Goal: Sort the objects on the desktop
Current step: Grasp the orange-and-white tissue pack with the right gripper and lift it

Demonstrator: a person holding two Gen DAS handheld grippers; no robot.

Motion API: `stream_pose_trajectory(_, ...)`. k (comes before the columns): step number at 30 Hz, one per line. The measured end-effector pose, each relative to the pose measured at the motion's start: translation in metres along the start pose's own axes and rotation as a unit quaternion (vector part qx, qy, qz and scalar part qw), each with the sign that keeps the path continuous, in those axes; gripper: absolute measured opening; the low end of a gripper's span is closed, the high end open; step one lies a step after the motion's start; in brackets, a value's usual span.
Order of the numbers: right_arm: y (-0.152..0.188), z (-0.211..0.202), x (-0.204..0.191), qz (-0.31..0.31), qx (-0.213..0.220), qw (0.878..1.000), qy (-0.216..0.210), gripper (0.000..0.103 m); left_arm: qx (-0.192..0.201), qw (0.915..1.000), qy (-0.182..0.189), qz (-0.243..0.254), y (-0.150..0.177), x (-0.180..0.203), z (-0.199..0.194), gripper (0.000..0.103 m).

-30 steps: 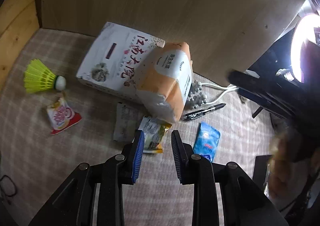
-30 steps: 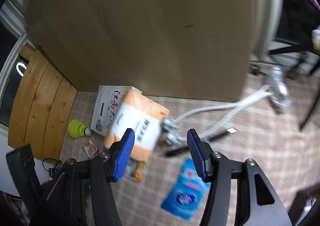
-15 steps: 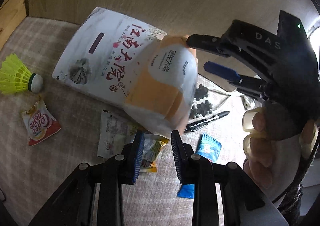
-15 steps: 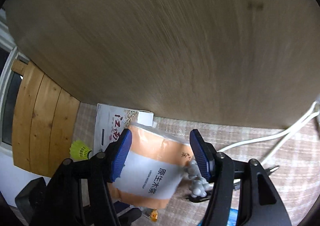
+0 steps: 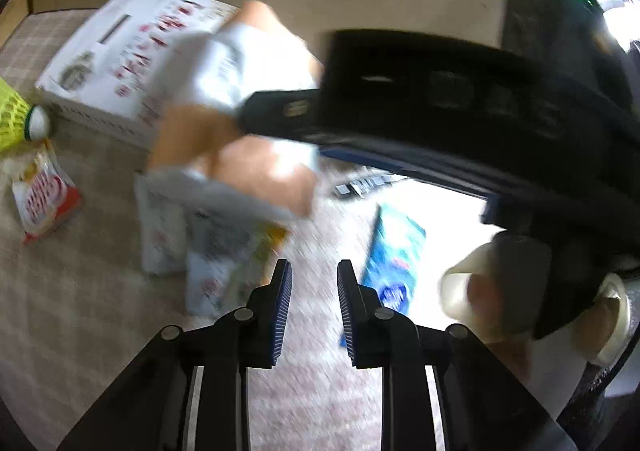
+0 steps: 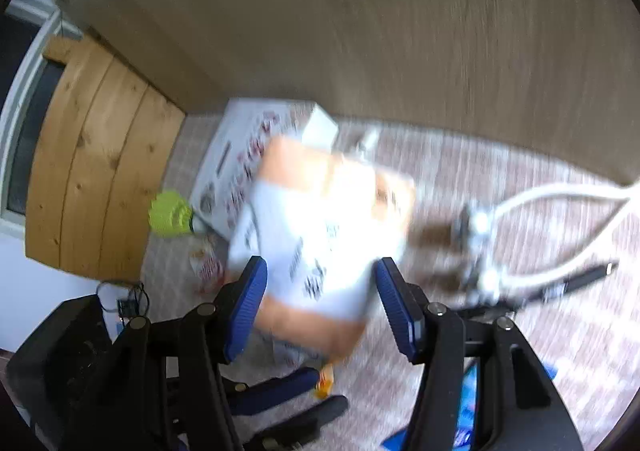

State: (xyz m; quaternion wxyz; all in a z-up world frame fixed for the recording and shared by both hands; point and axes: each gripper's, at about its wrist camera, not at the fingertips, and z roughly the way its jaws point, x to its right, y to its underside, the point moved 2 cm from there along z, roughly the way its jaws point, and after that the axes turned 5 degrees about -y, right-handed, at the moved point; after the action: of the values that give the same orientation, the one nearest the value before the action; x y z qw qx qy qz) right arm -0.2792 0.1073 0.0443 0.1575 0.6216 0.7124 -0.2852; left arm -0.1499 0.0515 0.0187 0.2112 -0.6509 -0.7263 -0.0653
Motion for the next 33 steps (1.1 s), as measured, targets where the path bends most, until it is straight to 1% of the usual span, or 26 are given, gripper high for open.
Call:
stream_pose_trajectory(1,0.005,0.002,0.001,0.006,-0.008,1.0,-0.004,0.056,-0.002,1.0,0.004,0.004,0.006,0.002,-0.001,0.021)
stream_pose_trajectory(2,0.011,0.005,0.004,0.016,-0.023,0.999,-0.018,0.053,0.0,0.9999,0.006,0.008,0.011,0.003,-0.004,0.021)
stream_pose_trajectory(3,0.013,0.004,0.006,0.021,-0.03,0.999,-0.025,0.052,0.003,0.9999,0.001,0.012,0.016,0.003,-0.009,0.021)
stream_pose_trajectory(4,0.016,0.0,0.007,0.025,-0.03,0.999,-0.026,0.052,0.009,0.9998,-0.007,0.014,0.019,0.001,-0.014,0.021)
stream_pose_trajectory(6,0.017,-0.013,0.011,0.023,-0.006,1.0,-0.009,0.052,0.025,0.9992,-0.023,0.019,0.02,-0.005,-0.027,0.021)
stream_pose_trajectory(7,0.016,-0.018,0.011,0.027,0.005,1.0,-0.005,0.052,0.034,0.9987,-0.033,0.017,0.017,-0.01,-0.033,0.021)
stream_pose_trajectory(9,0.011,-0.026,0.016,0.044,0.022,0.999,-0.012,0.052,0.052,0.9976,-0.046,0.005,0.007,-0.02,-0.045,0.021)
stream_pose_trajectory(11,0.008,-0.026,0.02,0.059,0.023,0.998,-0.015,0.052,0.064,0.9965,-0.055,-0.001,-0.007,-0.029,-0.052,0.027)
stream_pose_trajectory(12,0.005,-0.021,0.019,0.068,0.023,0.997,-0.016,0.052,0.064,0.9963,-0.058,0.001,-0.016,-0.032,-0.052,0.031)
stream_pose_trajectory(13,0.004,-0.019,0.02,0.075,0.022,0.997,-0.018,0.052,0.065,0.9959,-0.063,0.0,-0.027,-0.043,-0.054,0.031)
stream_pose_trajectory(14,0.002,-0.018,0.022,0.082,0.021,0.996,-0.021,0.052,0.069,0.9953,-0.068,0.0,-0.034,-0.045,-0.054,0.033)
stream_pose_trajectory(15,0.0,-0.014,0.023,0.095,0.021,0.995,-0.031,0.052,0.07,0.9952,-0.069,0.004,-0.053,-0.053,-0.055,0.038)
stream_pose_trajectory(16,-0.001,-0.011,0.024,0.104,0.021,0.994,-0.038,0.052,0.07,0.9952,-0.068,0.011,-0.053,-0.052,-0.055,0.042)
stream_pose_trajectory(18,-0.002,-0.006,0.029,0.123,0.018,0.991,-0.054,0.053,0.065,0.9954,-0.066,0.027,-0.06,-0.048,-0.045,0.043)
stream_pose_trajectory(20,-0.005,0.0,0.032,0.139,0.016,0.988,-0.059,0.053,0.054,0.9953,-0.067,0.045,-0.065,-0.043,-0.037,0.043)
stream_pose_trajectory(22,-0.009,0.004,0.037,0.15,0.02,0.986,-0.064,0.053,0.05,0.9935,-0.08,0.063,-0.066,-0.036,-0.036,0.045)
stream_pose_trajectory(24,-0.01,0.004,0.04,0.156,0.024,0.985,-0.067,0.053,0.045,0.9919,-0.091,0.077,-0.07,-0.032,-0.027,0.045)
stream_pose_trajectory(26,-0.012,0.005,0.042,0.158,0.026,0.985,-0.063,0.053,0.047,0.9902,-0.099,0.086,-0.072,-0.03,-0.021,0.046)
stream_pose_trajectory(28,-0.013,0.008,0.042,0.155,0.023,0.986,-0.062,0.055,0.047,0.9902,-0.1,0.085,-0.074,-0.03,-0.017,0.048)
stream_pose_trajectory(31,-0.012,0.006,0.037,0.138,0.023,0.989,-0.047,0.055,0.048,0.9928,-0.081,0.074,-0.072,-0.03,-0.02,0.047)
stream_pose_trajectory(33,-0.009,0.0,0.035,0.129,0.031,0.99,-0.038,0.055,0.049,0.9925,-0.076,0.082,-0.066,-0.025,-0.023,0.046)
